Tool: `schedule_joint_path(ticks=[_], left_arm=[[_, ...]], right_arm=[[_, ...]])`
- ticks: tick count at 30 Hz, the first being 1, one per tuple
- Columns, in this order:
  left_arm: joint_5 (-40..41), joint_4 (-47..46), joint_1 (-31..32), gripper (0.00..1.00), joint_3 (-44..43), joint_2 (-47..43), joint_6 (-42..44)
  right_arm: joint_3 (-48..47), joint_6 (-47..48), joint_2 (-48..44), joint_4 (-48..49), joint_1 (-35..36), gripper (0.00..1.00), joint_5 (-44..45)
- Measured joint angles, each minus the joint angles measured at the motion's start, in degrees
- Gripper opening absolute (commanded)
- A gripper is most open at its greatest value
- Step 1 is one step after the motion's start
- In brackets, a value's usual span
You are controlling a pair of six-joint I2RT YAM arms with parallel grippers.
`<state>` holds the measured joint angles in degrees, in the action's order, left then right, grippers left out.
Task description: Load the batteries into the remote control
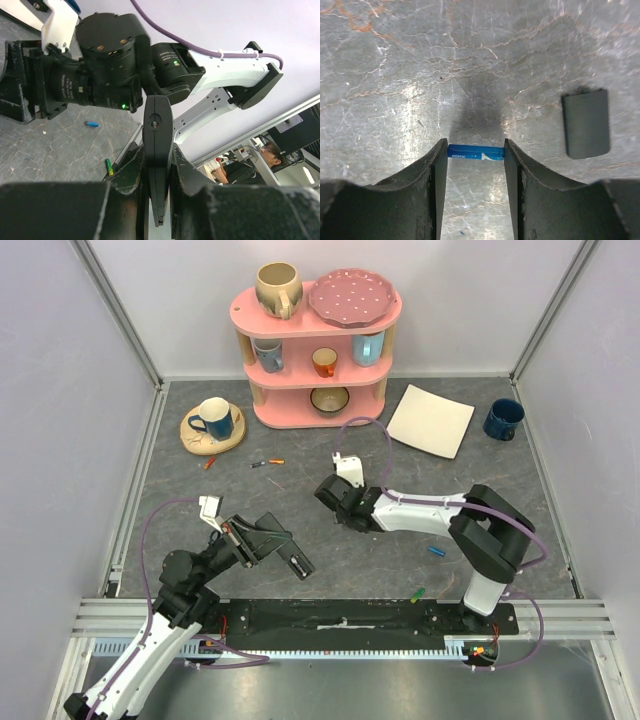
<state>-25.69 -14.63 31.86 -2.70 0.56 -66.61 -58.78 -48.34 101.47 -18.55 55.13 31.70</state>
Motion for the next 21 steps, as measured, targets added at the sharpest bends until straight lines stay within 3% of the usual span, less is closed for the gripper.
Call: schedule_joint_path(ticks=[4,10,13,21], left_arm=[[-0.09,0.02,0.00,0.02,0.00,0.00,0.00],[-0.37,0.02,0.00,0.02,0.00,0.00,0.00],[-0.42,0.00,0.00,0.02,0.00,0.00,0.00],[-1.20,-0.02,0.00,0.02,0.00,0.00,0.00]], right_arm=[[-0.92,12.09,-3.04,0.33,-0.15,0.00,-2.34],[-1.68,40.65,-6.60,4.66,-0.92,0.00,-19.12],[-1.88,52.96,-6.91,3.48,-0.92,0.00,-22.93],[1.75,70.77,-6.56,4.50,-2.95,0.00,-28.02]])
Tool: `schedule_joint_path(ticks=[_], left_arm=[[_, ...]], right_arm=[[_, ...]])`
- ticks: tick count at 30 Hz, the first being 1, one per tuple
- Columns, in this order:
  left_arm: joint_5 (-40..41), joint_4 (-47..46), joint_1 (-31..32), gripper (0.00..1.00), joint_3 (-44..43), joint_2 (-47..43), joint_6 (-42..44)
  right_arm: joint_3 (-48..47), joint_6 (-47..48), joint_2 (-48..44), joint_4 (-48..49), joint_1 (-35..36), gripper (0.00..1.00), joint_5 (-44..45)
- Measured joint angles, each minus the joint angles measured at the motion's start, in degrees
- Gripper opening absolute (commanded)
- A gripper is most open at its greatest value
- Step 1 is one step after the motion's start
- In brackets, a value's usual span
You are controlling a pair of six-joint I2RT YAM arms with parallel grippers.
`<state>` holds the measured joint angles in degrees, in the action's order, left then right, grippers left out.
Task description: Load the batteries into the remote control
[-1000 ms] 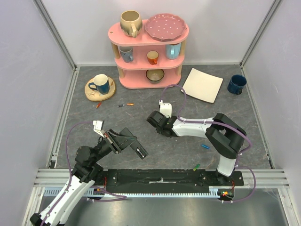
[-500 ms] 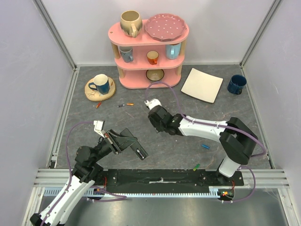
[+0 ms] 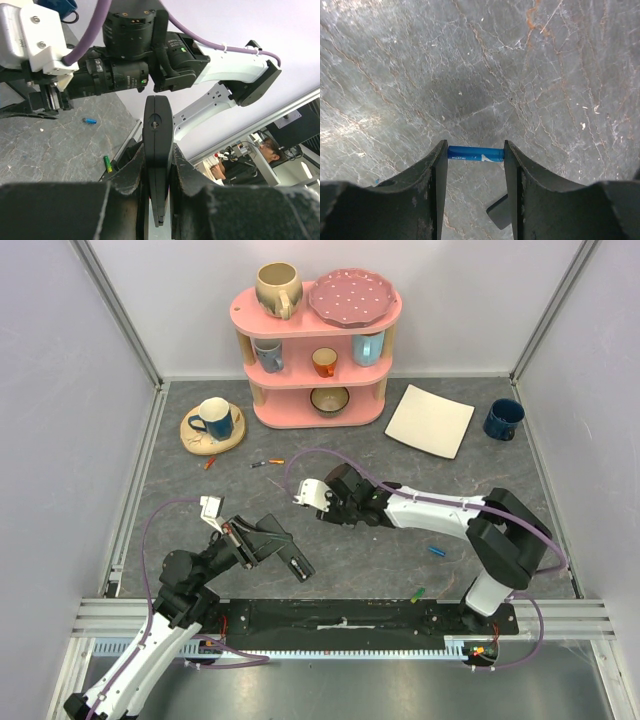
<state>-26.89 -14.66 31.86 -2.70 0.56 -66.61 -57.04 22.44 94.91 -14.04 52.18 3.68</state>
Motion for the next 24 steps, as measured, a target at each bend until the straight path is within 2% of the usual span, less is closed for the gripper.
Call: schedule_joint_path(ticks=[5,11,14,17,18,19,24], left_arm=[[-0.24,0.00,0.00,0.02,0.00,0.00,0.02],[-0.24,0.00,0.00,0.02,0.00,-0.02,0.00],[-0.24,0.00,0.00,0.02,0.00,-0.02,0.00],[-0.24,0.04,0.00,0.02,0.00,-0.02,0.02],[-0.24,0.04,0.00,0.02,0.00,-0.02,0.02],[-0.24,0.04,0.00,0.02,0.00,-0.02,0.02],[-0.24,0.04,0.00,0.02,0.00,-0.02,0.02]], right_arm=[[0.00,2.78,2.73,0.15,-1.33,0.00,-2.97],[-0.52,3.13,5.16,0.07,-2.34,0.12,-6.60],[-1.11,3.10,5.77,-0.02,-2.82,0.20,-7.91],[-1.44,2.99,6.08,0.00,-3.28,0.34,-8.81],[-1.49,2.89,6.10,-0.07,-3.37,0.44,-8.94],[-1.49,2.80,6.08,-0.11,-3.45,0.48,-9.03],[-1.49,1.51,6.03,-0.22,-3.67,0.57,-9.03]])
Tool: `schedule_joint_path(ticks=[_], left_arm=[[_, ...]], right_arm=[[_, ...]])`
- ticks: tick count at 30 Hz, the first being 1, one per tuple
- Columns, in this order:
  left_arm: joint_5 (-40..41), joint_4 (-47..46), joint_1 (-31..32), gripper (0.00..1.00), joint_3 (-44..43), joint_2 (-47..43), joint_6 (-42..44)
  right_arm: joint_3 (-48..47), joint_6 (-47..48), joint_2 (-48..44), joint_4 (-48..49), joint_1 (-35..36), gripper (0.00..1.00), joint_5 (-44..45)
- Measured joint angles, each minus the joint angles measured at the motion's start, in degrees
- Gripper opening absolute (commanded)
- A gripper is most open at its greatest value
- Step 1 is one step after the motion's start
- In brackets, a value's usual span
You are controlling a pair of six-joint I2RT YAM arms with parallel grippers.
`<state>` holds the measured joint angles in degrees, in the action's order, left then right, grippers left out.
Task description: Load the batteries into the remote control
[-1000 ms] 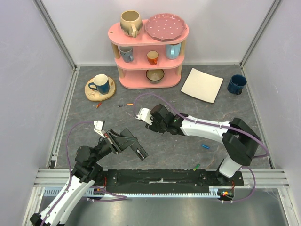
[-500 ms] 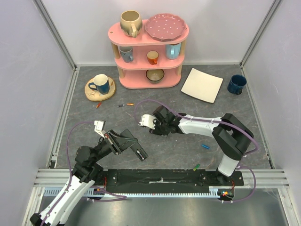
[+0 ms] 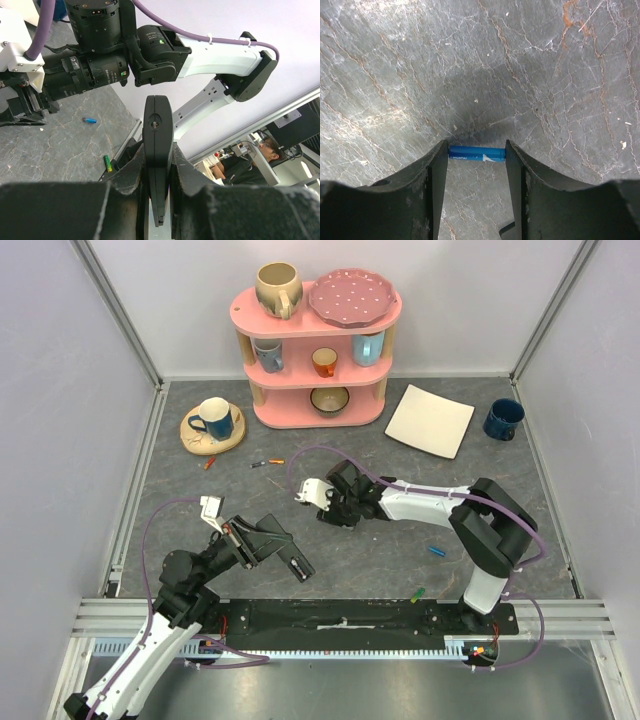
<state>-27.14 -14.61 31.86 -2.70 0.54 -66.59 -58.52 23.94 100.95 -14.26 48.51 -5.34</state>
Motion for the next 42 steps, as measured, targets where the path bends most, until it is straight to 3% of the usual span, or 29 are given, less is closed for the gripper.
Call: schedule_joint_path(ticks=[6,15,17,20,25,33,42], left_arm=[[-0.02,0.02,0.00,0.02,0.00,0.00,0.00],[-0.09,0.00,0.00,0.02,0.00,0.00,0.00],[-0.09,0.02,0.00,0.02,0.00,0.00,0.00],[-0.04,0.04,0.00,0.02,0.00,0.00,0.00],[0.02,0.04,0.00,0.02,0.00,-0.02,-0.02],[0.00,1.14,0.00,0.02,0.00,-0.09,-0.02],[0.00,1.49,0.00,0.02,0.00,-0.09,-0.02]], right_arm=[[-0.02,-1.97,-1.64,-0.07,0.00,0.72,-0.24],[0.24,-7.30,-4.46,1.46,0.02,0.79,3.28],[0.70,-13.40,-6.58,3.89,0.09,0.96,10.10],[0.04,-32.57,-9.77,5.01,-2.12,0.98,16.39],[1.95,-55.41,-12.13,10.97,-8.28,0.98,16.46],[-3.28,-74.27,-5.33,0.92,2.95,0.74,27.10],[-3.10,-80.74,-2.25,-5.73,4.59,0.53,31.34]])
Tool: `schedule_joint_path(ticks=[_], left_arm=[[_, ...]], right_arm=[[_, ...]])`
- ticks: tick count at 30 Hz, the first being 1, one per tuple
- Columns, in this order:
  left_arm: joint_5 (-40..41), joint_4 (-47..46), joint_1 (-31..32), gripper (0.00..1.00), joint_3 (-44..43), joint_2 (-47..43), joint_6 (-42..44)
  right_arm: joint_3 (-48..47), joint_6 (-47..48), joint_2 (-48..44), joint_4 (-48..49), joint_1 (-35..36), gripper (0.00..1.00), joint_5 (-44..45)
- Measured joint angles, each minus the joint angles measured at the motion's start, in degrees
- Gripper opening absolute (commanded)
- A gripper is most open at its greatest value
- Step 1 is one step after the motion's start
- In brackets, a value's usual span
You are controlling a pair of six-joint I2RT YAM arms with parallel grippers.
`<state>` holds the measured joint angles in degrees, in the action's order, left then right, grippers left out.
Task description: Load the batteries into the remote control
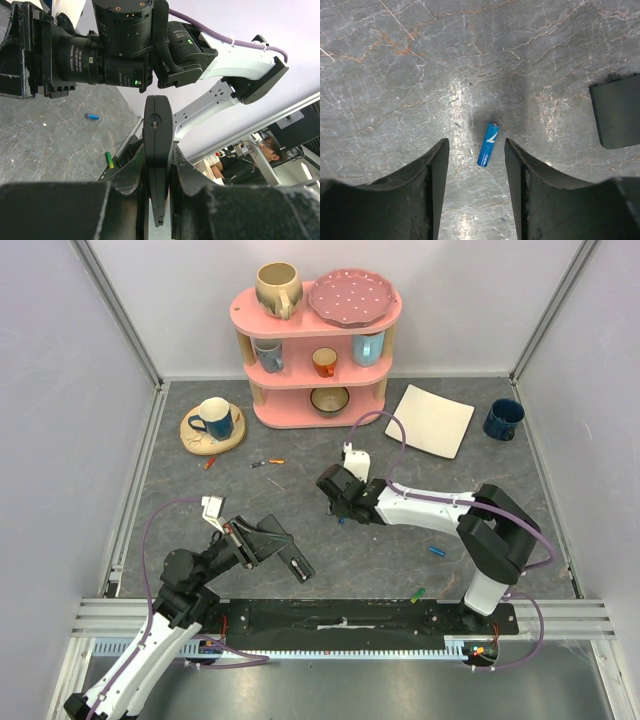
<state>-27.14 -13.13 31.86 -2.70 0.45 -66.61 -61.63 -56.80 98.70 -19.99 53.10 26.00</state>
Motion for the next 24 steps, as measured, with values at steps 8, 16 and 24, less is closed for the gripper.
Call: schedule_joint_path(ticks=[8,16,24], left_arm=[[-0.02,0.48,0.00,0.02,0.00,0.00,0.00],[0.00,0.66,0.00,0.02,0.00,-0.02,0.00],[-0.02,0.66,0.00,0.02,0.00,-0.02,0.00]], right_arm=[[0.07,-0.76,2.58,-1.14,1.01,0.52,0.11],[0.87,-1.33,4.37,-1.53,1.49,0.51,0.81],[1.25,-0.94,4.48,-1.05,1.73,0.42,1.62]])
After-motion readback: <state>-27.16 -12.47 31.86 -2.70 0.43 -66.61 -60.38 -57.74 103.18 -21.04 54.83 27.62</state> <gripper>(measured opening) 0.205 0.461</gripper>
